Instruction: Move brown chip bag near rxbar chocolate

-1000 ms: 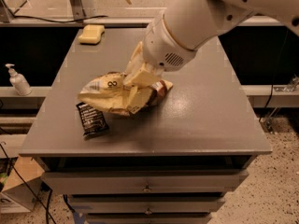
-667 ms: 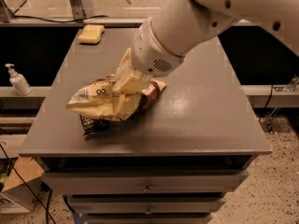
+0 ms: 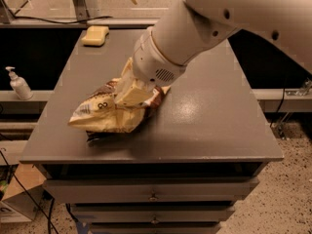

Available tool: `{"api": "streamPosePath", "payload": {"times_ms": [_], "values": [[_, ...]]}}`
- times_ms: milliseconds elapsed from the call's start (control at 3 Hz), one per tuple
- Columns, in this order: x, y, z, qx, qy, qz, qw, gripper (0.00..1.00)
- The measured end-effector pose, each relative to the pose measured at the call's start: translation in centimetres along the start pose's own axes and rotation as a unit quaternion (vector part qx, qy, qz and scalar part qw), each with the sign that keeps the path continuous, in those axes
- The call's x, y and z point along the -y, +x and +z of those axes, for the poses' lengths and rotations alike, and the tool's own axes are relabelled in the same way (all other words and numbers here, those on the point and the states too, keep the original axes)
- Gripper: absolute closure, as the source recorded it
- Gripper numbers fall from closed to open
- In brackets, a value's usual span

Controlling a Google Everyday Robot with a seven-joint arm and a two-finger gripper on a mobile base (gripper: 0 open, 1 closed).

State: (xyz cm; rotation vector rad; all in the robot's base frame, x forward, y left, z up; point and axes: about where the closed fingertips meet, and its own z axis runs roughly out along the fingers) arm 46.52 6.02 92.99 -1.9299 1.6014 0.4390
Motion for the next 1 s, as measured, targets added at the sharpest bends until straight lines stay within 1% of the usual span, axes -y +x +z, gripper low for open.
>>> {"api": "streamPosePath", "payload": {"times_ms": [333, 667, 1000], "values": [[-0.09, -0.21, -0.10, -0.001, 0.001, -0.002, 1.0000, 0.12], [-0.17, -0.41, -0.19, -0.001, 0.002, -0.004, 1.0000, 0.00], [-0.18, -0.41, -0.19, -0.001, 0.002, -0.004, 1.0000, 0.00]]}}
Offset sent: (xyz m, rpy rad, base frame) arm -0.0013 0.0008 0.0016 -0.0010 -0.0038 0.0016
